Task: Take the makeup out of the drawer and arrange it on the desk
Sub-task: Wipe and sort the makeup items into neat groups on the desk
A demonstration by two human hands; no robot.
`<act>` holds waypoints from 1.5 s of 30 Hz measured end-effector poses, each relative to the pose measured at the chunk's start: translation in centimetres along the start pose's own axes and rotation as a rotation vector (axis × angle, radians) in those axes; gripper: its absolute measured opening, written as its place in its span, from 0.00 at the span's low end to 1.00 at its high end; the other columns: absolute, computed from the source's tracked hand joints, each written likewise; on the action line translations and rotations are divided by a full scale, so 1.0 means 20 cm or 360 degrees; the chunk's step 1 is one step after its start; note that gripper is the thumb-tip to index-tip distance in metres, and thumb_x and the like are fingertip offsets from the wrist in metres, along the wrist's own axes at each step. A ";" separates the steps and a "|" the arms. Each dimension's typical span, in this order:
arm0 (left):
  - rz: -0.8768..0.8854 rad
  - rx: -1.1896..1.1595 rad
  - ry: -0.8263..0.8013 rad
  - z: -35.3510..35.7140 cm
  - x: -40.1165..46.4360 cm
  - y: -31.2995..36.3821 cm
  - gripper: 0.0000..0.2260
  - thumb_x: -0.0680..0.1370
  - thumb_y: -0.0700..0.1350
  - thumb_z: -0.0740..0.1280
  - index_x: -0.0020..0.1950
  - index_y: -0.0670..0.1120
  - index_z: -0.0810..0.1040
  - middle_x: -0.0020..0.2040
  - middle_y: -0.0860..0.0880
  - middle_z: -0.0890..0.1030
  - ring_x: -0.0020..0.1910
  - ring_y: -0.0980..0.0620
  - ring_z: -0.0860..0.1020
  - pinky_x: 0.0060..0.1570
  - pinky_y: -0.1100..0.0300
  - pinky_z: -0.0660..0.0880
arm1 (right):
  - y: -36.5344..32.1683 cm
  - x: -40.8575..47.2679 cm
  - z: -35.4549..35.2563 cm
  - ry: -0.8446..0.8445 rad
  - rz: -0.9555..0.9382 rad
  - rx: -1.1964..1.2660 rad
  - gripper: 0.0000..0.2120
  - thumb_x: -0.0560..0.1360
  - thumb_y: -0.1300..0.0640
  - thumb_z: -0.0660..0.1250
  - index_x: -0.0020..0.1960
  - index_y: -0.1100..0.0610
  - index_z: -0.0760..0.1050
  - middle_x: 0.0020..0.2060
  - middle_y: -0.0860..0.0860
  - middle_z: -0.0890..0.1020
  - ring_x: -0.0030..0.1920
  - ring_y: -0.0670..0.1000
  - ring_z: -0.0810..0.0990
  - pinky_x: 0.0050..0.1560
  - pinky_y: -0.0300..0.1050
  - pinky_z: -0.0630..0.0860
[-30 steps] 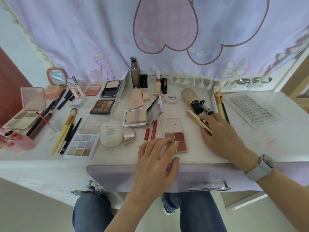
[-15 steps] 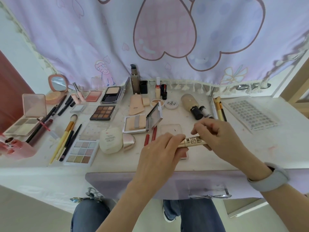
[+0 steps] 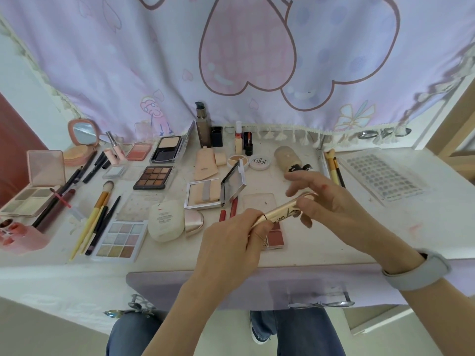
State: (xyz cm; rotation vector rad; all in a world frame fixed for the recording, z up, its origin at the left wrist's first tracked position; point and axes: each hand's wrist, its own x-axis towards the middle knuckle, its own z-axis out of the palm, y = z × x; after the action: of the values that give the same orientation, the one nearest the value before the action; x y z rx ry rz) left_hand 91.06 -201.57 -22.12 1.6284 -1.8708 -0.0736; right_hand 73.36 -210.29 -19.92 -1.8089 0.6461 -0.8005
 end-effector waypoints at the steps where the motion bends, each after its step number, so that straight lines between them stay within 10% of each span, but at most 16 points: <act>1: 0.0036 0.0057 -0.0001 -0.01 0.00 0.00 0.15 0.78 0.54 0.55 0.44 0.47 0.77 0.26 0.57 0.67 0.24 0.55 0.65 0.24 0.67 0.56 | 0.00 0.00 0.00 -0.0017 0.0070 -0.0035 0.13 0.74 0.48 0.59 0.55 0.50 0.73 0.40 0.49 0.79 0.32 0.46 0.76 0.31 0.38 0.73; 5: 0.0139 0.0037 -0.0040 -0.01 0.00 0.02 0.14 0.77 0.53 0.56 0.45 0.48 0.78 0.29 0.59 0.68 0.24 0.58 0.64 0.25 0.70 0.57 | 0.04 0.00 0.03 0.0171 0.0143 -0.0355 0.16 0.77 0.48 0.55 0.38 0.49 0.77 0.20 0.47 0.72 0.21 0.43 0.67 0.24 0.34 0.65; 11: -0.0154 -0.0363 -0.0087 -0.01 0.01 -0.02 0.14 0.79 0.55 0.54 0.42 0.51 0.75 0.25 0.56 0.68 0.26 0.55 0.66 0.27 0.65 0.59 | 0.04 -0.02 0.00 0.0033 -0.0090 -0.0159 0.16 0.76 0.63 0.61 0.58 0.45 0.70 0.40 0.45 0.74 0.33 0.44 0.69 0.35 0.36 0.69; 17: -0.0249 -0.0732 -0.0145 -0.02 0.01 0.00 0.11 0.74 0.59 0.51 0.43 0.57 0.70 0.28 0.54 0.72 0.27 0.56 0.67 0.29 0.61 0.63 | -0.05 0.03 0.04 0.0357 0.0130 -0.0100 0.18 0.69 0.40 0.56 0.32 0.51 0.75 0.23 0.47 0.71 0.22 0.43 0.65 0.25 0.33 0.64; 22: -0.0253 -0.0715 -0.0311 0.00 -0.02 -0.01 0.03 0.79 0.51 0.56 0.49 0.56 0.68 0.37 0.56 0.79 0.33 0.56 0.75 0.37 0.56 0.73 | -0.08 0.03 0.06 0.0255 -0.0027 -0.0069 0.11 0.76 0.52 0.59 0.47 0.55 0.78 0.27 0.44 0.74 0.28 0.43 0.68 0.32 0.36 0.68; 28: -0.0502 -0.1518 0.0264 -0.01 0.00 0.05 0.09 0.76 0.51 0.57 0.50 0.48 0.72 0.50 0.60 0.82 0.44 0.65 0.77 0.44 0.72 0.73 | -0.03 0.03 0.13 0.0491 0.0168 0.0130 0.10 0.78 0.62 0.56 0.45 0.56 0.75 0.30 0.47 0.79 0.27 0.44 0.71 0.28 0.34 0.69; 31: -0.0630 -0.1682 0.0646 -0.02 0.02 0.03 0.16 0.69 0.57 0.63 0.49 0.48 0.77 0.38 0.60 0.79 0.38 0.63 0.75 0.41 0.72 0.72 | -0.01 0.01 0.21 0.0257 0.0369 0.0092 0.10 0.79 0.59 0.56 0.46 0.57 0.76 0.31 0.48 0.81 0.28 0.46 0.73 0.27 0.34 0.69; 40: -0.0661 -0.1620 0.0552 -0.03 -0.01 0.00 0.03 0.69 0.49 0.70 0.42 0.54 0.82 0.39 0.42 0.71 0.31 0.59 0.69 0.32 0.72 0.70 | -0.05 0.06 0.28 0.0030 0.0496 0.0847 0.17 0.66 0.46 0.62 0.45 0.60 0.73 0.27 0.54 0.78 0.23 0.48 0.71 0.23 0.36 0.66; 45: -0.0551 -0.1601 0.0504 -0.03 0.00 0.02 0.12 0.65 0.49 0.73 0.48 0.53 0.80 0.46 0.47 0.80 0.42 0.53 0.77 0.42 0.66 0.74 | -0.07 0.05 0.27 0.0078 0.0560 0.0666 0.11 0.77 0.52 0.59 0.41 0.58 0.71 0.24 0.49 0.75 0.22 0.46 0.68 0.21 0.34 0.63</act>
State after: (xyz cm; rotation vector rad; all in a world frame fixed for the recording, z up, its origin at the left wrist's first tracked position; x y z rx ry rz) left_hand 91.06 -201.22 -21.54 1.1123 -0.9945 -0.7298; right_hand 78.26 -207.43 -19.88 -1.2570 0.7411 -0.6814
